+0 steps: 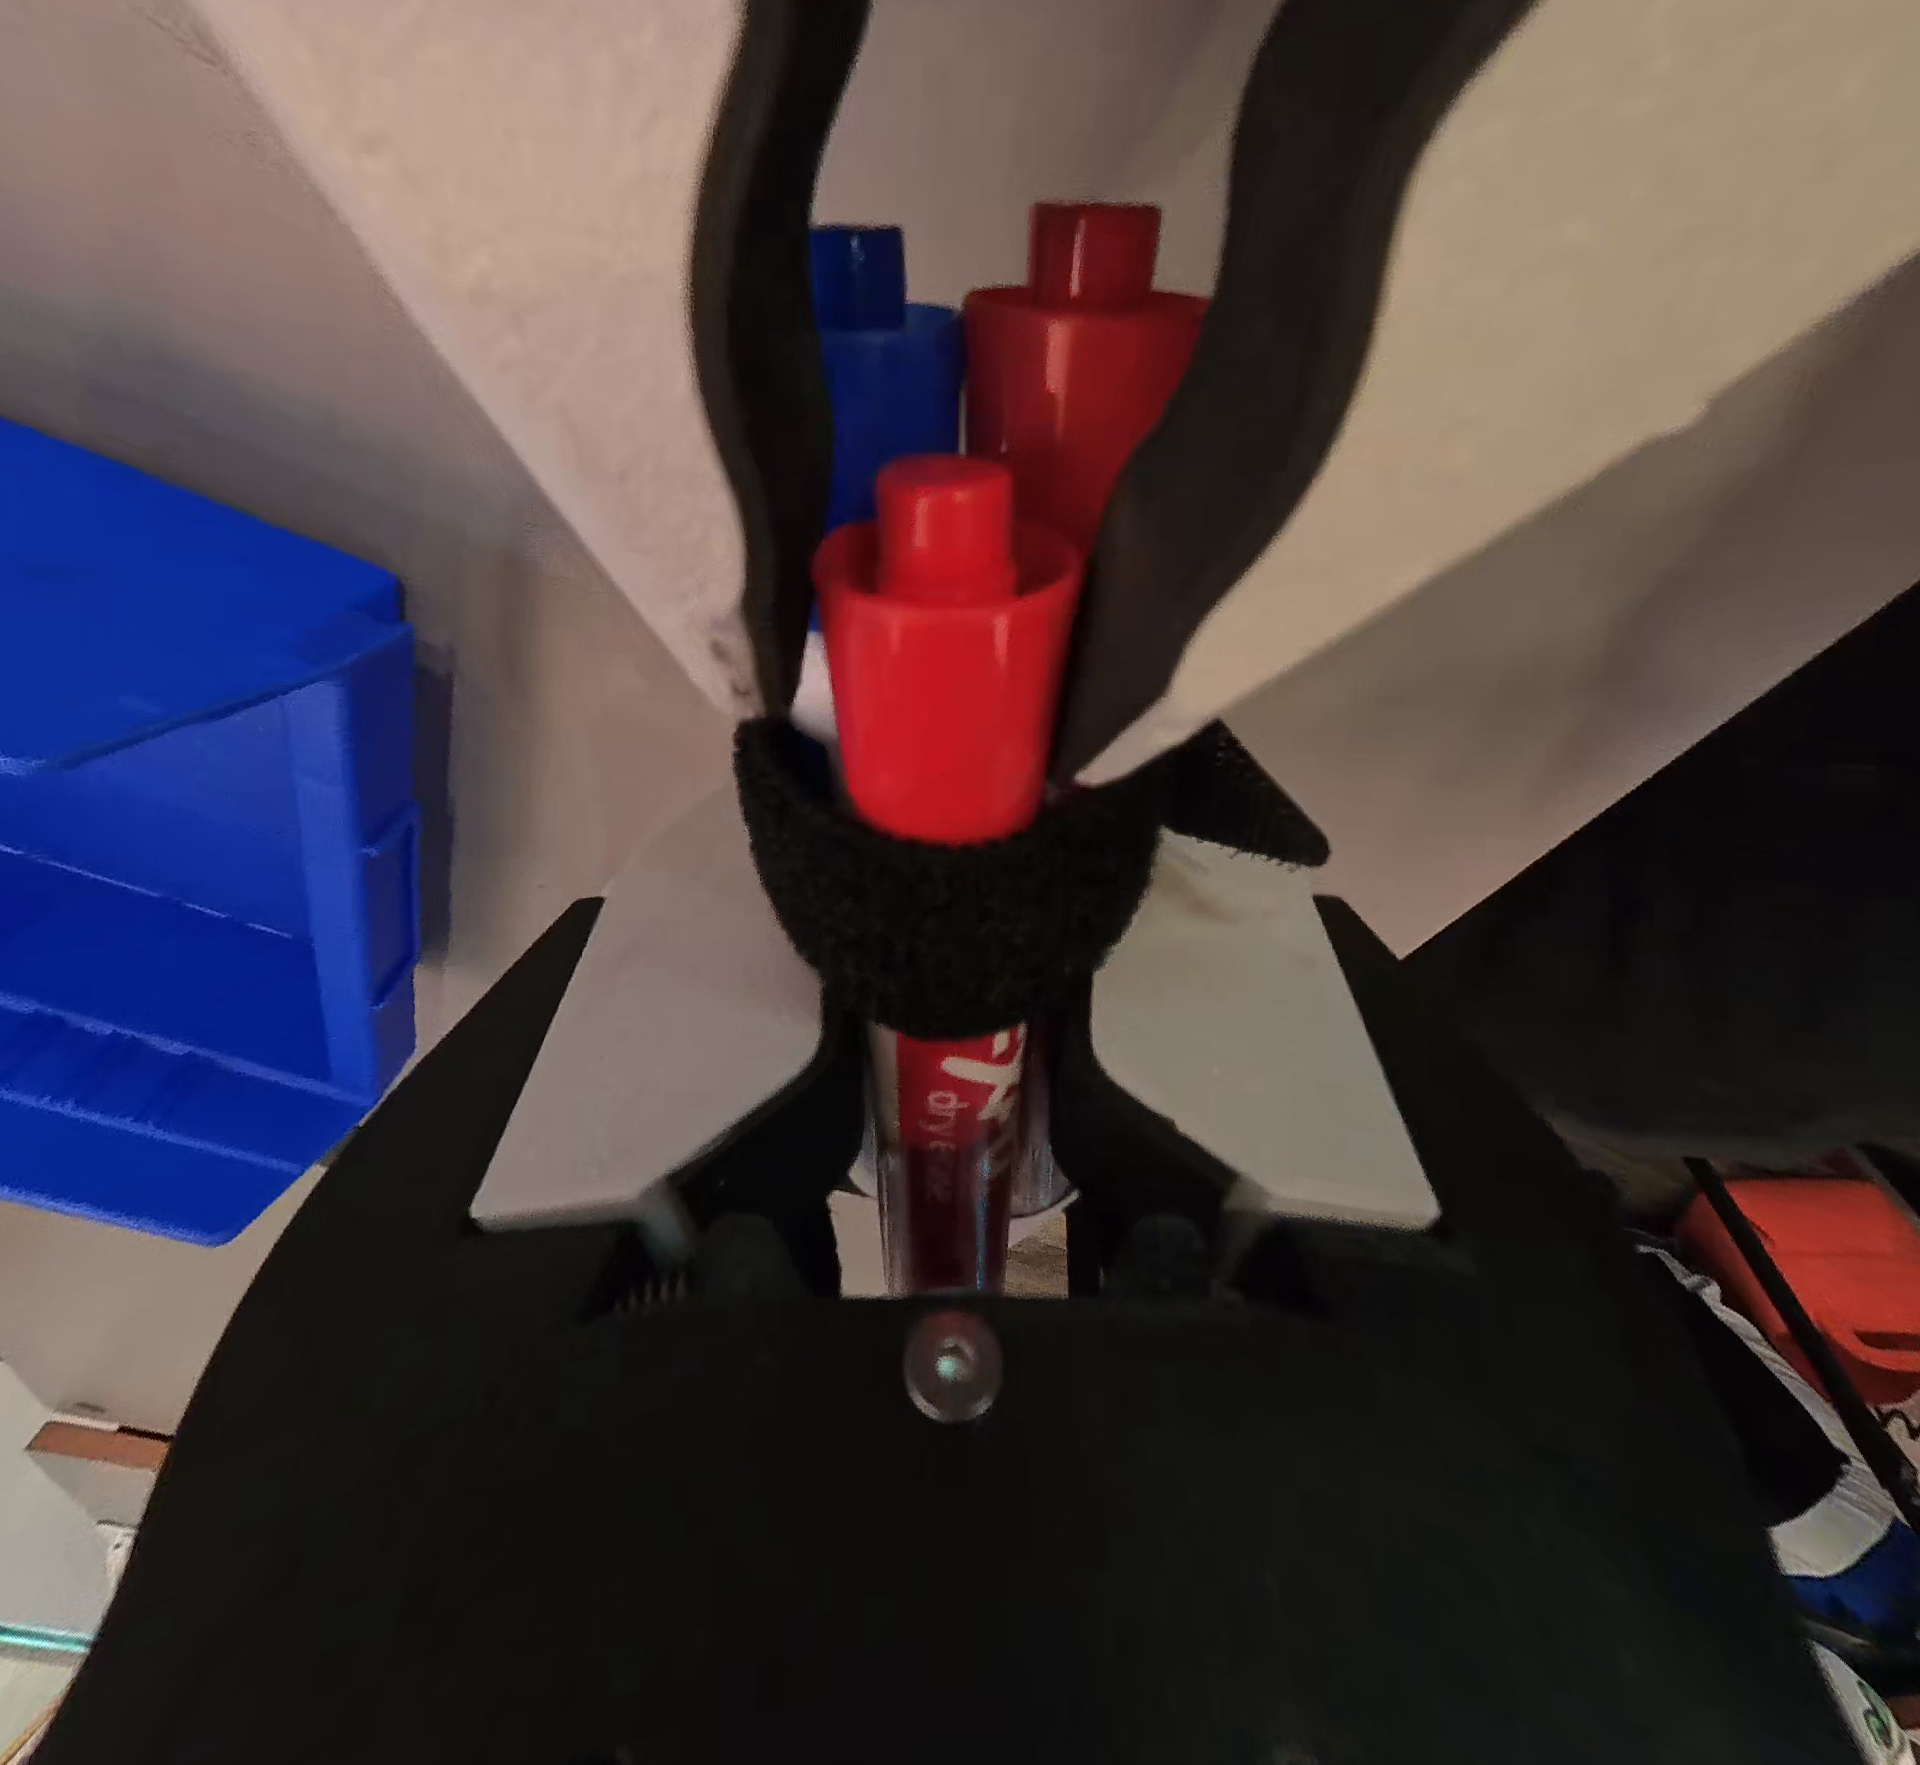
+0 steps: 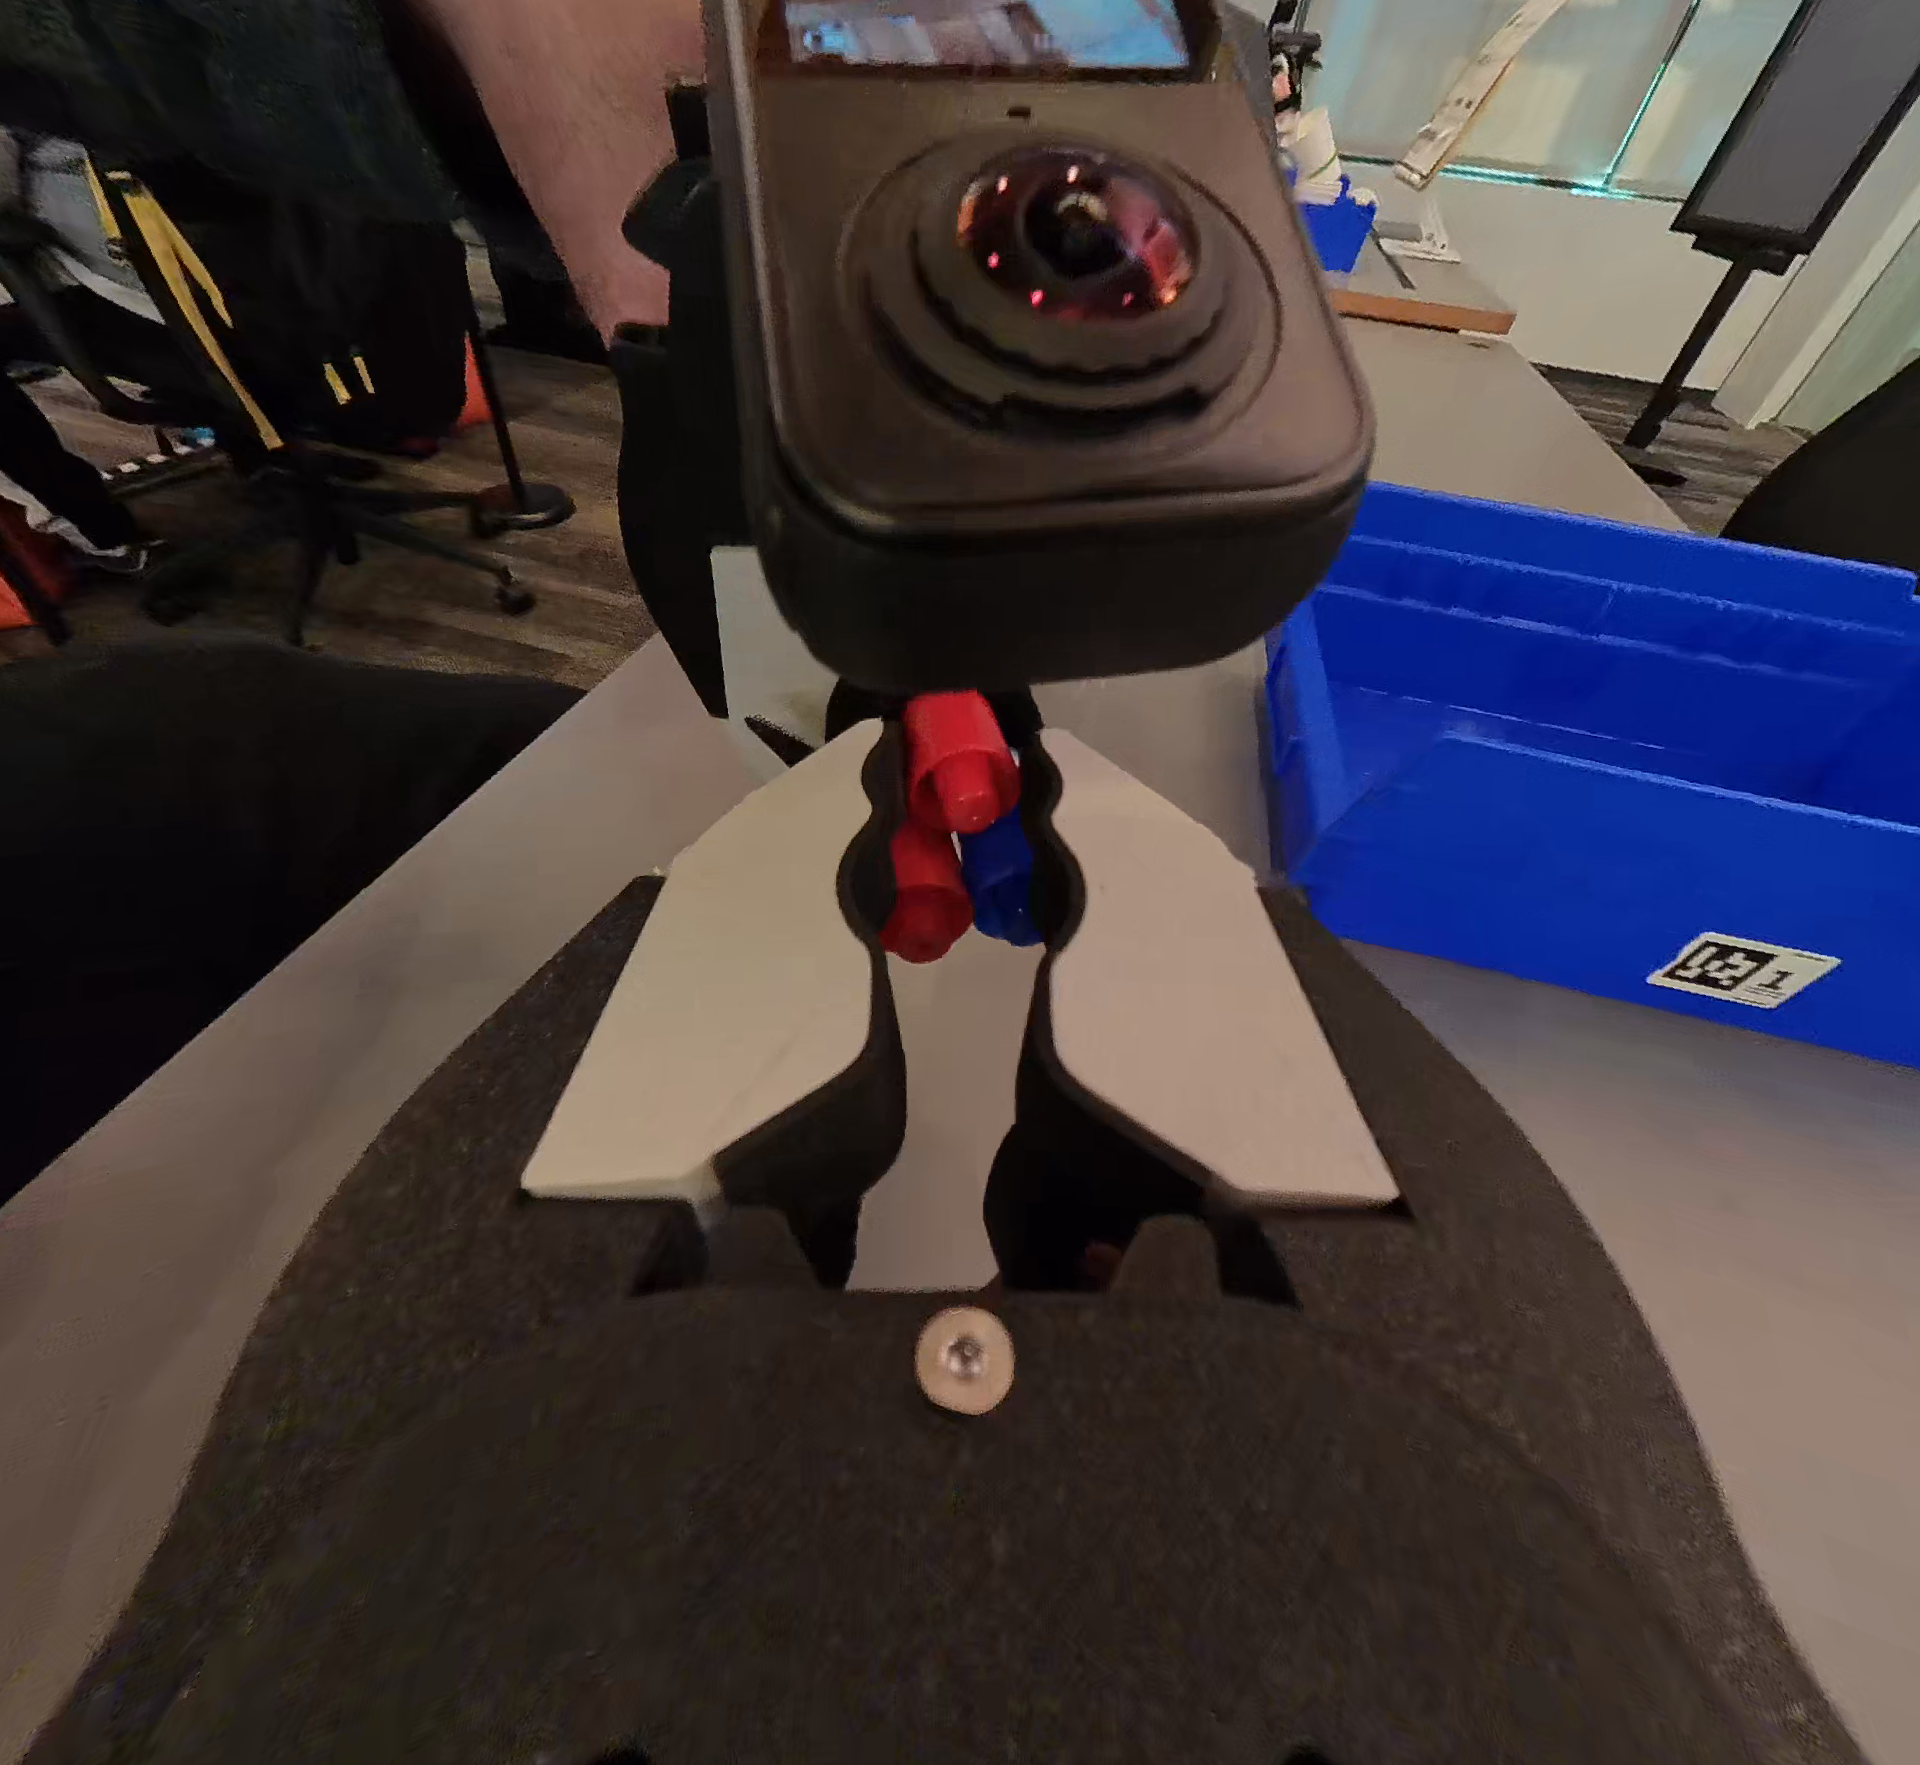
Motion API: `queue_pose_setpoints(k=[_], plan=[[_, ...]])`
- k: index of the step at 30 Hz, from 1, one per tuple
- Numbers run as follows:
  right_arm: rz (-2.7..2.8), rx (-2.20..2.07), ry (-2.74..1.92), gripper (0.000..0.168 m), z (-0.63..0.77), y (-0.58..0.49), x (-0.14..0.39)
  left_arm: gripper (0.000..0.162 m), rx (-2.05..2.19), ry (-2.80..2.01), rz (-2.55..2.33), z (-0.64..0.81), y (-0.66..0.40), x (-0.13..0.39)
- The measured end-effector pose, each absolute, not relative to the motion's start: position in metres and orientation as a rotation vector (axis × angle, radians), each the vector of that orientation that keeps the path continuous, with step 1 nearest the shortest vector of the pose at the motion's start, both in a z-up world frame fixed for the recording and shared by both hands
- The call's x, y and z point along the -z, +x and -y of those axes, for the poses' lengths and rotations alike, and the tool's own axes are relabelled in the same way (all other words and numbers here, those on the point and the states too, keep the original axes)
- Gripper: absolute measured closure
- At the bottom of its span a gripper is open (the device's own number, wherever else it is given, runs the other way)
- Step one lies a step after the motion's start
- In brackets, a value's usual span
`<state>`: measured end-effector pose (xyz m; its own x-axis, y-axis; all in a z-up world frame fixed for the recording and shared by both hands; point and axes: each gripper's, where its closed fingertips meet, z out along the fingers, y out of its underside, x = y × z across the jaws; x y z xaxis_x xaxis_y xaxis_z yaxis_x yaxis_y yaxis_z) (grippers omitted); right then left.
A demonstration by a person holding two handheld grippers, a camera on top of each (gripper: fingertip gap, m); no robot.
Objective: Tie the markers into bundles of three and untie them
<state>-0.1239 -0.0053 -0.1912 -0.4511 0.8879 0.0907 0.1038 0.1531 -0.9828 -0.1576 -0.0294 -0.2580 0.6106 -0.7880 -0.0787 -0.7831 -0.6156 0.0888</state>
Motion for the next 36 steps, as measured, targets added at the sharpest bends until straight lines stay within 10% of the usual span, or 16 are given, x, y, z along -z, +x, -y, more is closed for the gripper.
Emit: queue_pose_setpoints(k=[18, 21, 36], plan=[[1.671, -1.417, -0.982, 0.148, -0.014, -0.106, 0.191, 0.119, 0.141, 2.803, 1.364, 0.029, -0.162, 0.256], [1.699, -1.383, -0.975, 0.119, -0.014, -0.105, 0.193, 0.119, 0.091, 2.824, 1.331, 0.028, -0.16, 0.256], [1.685, 0.117, -0.465, 0.08, -0.027, -0.121, 0.197, 0.119, -0.14, 2.859, 1.054, 0.026, -0.146, 0.253]])
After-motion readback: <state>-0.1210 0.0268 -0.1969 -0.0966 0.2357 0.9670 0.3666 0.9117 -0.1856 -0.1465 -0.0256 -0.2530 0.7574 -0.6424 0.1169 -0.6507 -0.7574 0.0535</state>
